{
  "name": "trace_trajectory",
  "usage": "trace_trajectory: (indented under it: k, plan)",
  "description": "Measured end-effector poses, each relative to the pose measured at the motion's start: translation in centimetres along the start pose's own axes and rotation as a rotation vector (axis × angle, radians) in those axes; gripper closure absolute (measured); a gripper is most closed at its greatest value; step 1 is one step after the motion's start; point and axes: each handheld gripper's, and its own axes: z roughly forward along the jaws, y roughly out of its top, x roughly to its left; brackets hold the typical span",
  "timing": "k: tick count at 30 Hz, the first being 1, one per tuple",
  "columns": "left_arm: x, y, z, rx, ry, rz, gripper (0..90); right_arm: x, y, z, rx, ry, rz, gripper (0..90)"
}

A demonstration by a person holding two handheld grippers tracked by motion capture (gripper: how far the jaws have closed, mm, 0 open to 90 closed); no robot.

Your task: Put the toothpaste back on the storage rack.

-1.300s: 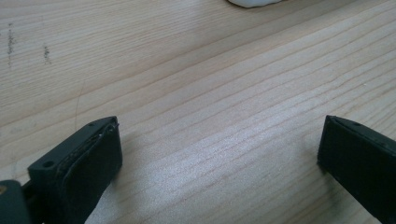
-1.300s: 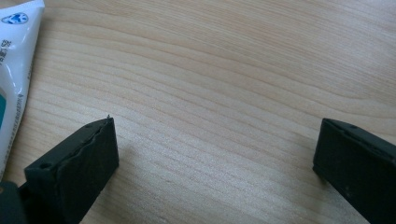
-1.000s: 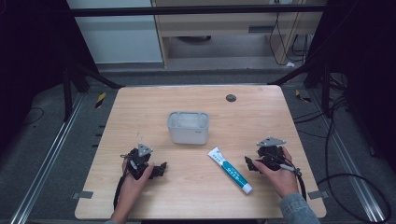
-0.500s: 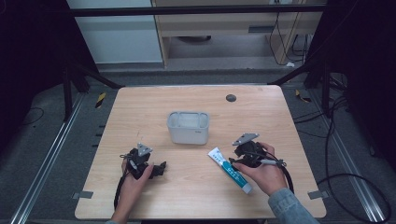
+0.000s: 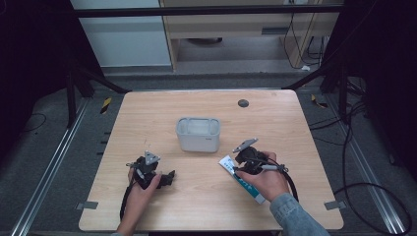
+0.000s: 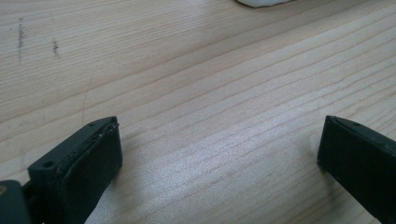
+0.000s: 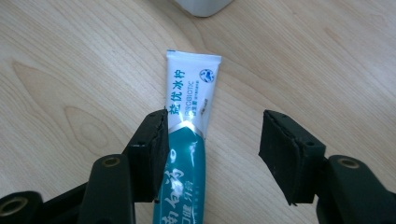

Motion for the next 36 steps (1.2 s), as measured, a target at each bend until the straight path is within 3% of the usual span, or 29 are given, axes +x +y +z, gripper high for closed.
trace_trajectory:
  k: [5, 10, 22, 36]
  plan:
    - [0.0, 0.0, 0.0, 0.000, 0.000, 0.000, 0.0, 0.1, 0.5, 0.3, 0.011, 0.030, -0.001, 43.7]
    - [0.0, 0.0, 0.0, 0.000, 0.000, 0.000, 0.0, 0.5, 0.7, 0.9, 0.025, 0.031, -0.001, 39.7]
    - [0.0, 0.0, 0.0, 0.000, -0.001, 0.000, 0.0, 0.3, 1.0, 1.7, 0.055, 0.064, 0.013, 50.4]
    - [0.0, 0.0, 0.0, 0.000, -0.002, 0.002, 0.0, 0.3, 0.7, 3.5, 0.111, 0.090, 0.041, 49.6]
